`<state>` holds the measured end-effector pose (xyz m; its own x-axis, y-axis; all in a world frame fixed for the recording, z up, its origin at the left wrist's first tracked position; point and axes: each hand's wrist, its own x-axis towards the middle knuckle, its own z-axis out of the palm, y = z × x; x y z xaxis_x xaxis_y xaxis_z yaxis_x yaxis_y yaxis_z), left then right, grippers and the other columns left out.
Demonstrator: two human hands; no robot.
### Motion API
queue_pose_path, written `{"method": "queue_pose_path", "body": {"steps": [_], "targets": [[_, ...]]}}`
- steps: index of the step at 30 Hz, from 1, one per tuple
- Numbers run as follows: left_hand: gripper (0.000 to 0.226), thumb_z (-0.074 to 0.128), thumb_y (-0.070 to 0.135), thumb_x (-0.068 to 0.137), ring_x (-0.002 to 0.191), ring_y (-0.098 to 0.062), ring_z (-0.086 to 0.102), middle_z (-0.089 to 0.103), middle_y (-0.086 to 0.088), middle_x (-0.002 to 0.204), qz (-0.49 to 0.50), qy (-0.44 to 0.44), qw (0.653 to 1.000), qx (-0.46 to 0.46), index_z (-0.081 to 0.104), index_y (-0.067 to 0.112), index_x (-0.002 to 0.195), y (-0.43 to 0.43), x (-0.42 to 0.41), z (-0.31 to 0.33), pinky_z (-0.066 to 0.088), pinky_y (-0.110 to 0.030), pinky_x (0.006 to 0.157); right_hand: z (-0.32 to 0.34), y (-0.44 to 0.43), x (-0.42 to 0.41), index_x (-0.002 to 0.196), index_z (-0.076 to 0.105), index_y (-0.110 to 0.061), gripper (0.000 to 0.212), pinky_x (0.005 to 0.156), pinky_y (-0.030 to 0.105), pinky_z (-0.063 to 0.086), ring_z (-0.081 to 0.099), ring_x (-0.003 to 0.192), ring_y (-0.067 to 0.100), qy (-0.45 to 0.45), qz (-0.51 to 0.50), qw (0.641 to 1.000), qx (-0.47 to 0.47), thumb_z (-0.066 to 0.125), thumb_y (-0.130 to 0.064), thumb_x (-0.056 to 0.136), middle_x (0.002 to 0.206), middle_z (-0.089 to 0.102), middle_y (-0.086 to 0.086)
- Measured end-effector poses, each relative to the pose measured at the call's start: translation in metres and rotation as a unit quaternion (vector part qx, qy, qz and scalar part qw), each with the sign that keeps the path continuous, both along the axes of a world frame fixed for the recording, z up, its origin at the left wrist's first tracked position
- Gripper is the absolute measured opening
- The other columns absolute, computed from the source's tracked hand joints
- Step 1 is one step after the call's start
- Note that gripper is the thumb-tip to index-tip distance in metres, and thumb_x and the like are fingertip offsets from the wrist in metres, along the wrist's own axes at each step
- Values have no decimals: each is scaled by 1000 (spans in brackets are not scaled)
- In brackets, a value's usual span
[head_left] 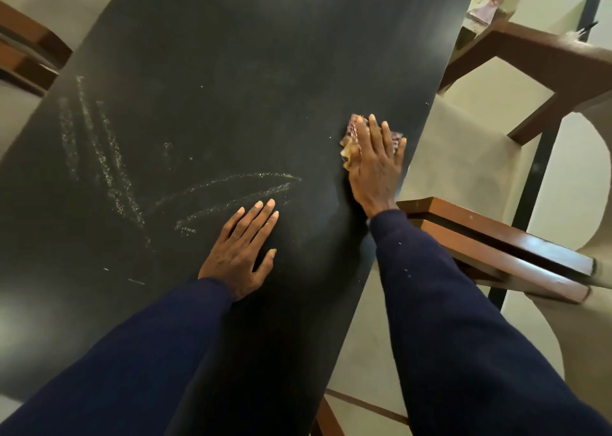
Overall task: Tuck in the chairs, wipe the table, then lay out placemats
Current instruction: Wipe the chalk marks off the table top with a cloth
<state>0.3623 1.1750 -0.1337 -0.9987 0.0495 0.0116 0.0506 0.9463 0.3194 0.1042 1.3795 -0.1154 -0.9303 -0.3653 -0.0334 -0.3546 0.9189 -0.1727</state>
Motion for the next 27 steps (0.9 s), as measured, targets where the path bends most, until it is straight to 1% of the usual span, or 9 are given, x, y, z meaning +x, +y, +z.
{"method": "queue_pose_path", "body": {"steps": [2, 6, 11, 13, 15, 19, 21, 24, 27], "targets": [[71, 48, 37, 105, 164, -23, 15, 15, -6, 178, 1, -2, 1000, -5, 26, 11, 168, -1, 0, -1, 22, -50, 130, 0, -31, -2, 168, 31, -24, 66, 129, 66, 12, 21, 163, 32, 14, 20, 1000, -4, 24, -41, 105, 175, 28, 6], [71, 50, 35, 105, 164, -24, 15, 17, -6, 177, 0, -2, 1000, 1, 27, 10, 167, -1, 0, 0, 24, -52, 130, -2, -37, 39, 169, 29, -25, 71, 129, 66, 12, 16, 165, 29, 30, 203, 979, -17, 49, -28, 101, 177, 24, 4], [71, 51, 35, 104, 164, -24, 16, 18, -7, 177, 0, -1, 1000, 2, 28, 9, 167, 0, -1, 0, 25, -52, 129, -1, 26, 79, 170, 25, -25, 62, 131, 64, 9, 8, 166, 28, -8, 367, 930, 11, 42, -40, 112, 179, 16, 5], [72, 51, 35, 105, 164, -24, 16, 17, -7, 177, 1, -1, 1000, 2, 27, 9, 167, -1, -1, 0, 24, -51, 130, -1, 47, 69, 169, 28, -23, 67, 130, 66, 12, 10, 166, 29, 0, 342, 940, 2, 51, -36, 108, 178, 18, 6], [72, 52, 35, 105, 164, -25, 16, 17, -7, 177, 2, 0, 1000, 7, 27, 9, 167, -1, 0, 0, 26, -51, 129, -3, 52, 44, 169, 27, -21, 72, 129, 68, 13, 11, 166, 30, 10, 251, 968, -6, 55, -32, 104, 178, 19, 7], [71, 50, 36, 105, 164, -25, 16, 16, -8, 177, 0, 0, 1000, 7, 27, 9, 167, -1, 0, 0, 25, -51, 129, -6, 7, -26, 169, 27, -25, 58, 131, 64, 10, 16, 165, 30, 22, 35, 999, -7, 31, -37, 113, 177, 23, 5], [71, 50, 36, 106, 164, -25, 15, 15, -7, 177, 0, -3, 1000, 8, 27, 9, 167, -2, 0, -1, 24, -51, 130, -6, -26, -49, 168, 32, -27, 56, 131, 63, 9, 20, 164, 30, 29, -9, 999, -18, 26, -40, 114, 176, 28, 3], [71, 50, 36, 106, 164, -25, 14, 14, -7, 178, 0, -5, 1000, 8, 27, 9, 167, -3, 1, -2, 23, -51, 130, -7, -58, -44, 167, 34, -27, 59, 130, 64, 12, 24, 163, 29, 51, 54, 997, -18, 34, -33, 109, 175, 31, 2], [71, 50, 37, 105, 164, -25, 15, 15, -7, 177, 0, 0, 1000, 6, 28, 9, 167, -2, 2, -2, 25, -51, 130, -2, -51, -6, 168, 32, -26, 67, 130, 64, 12, 19, 164, 28, 49, 221, 974, -26, 47, -25, 103, 176, 27, 2]]}}
